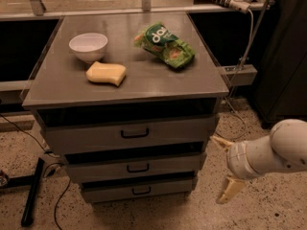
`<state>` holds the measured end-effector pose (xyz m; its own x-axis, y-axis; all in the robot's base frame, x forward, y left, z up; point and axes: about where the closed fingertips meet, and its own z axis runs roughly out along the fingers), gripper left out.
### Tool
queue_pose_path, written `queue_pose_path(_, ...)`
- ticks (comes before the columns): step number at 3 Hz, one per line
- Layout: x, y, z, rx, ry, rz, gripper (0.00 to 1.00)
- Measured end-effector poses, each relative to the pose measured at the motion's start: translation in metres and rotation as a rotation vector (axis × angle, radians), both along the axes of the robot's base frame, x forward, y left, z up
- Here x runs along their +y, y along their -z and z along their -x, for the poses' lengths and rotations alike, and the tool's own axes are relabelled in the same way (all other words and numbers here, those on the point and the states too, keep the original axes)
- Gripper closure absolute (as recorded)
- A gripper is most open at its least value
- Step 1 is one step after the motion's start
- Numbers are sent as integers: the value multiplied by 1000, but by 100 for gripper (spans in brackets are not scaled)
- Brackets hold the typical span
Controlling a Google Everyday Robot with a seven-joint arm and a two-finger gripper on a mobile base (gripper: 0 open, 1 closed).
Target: Open middle drawer
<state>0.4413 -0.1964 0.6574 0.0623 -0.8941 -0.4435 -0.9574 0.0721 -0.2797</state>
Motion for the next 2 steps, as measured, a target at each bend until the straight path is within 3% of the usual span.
queue_pose_path(1, 6, 33, -7, -44, -41, -94, 0)
queue_pose_path(2, 13, 72, -15, -29, -45, -174, 0)
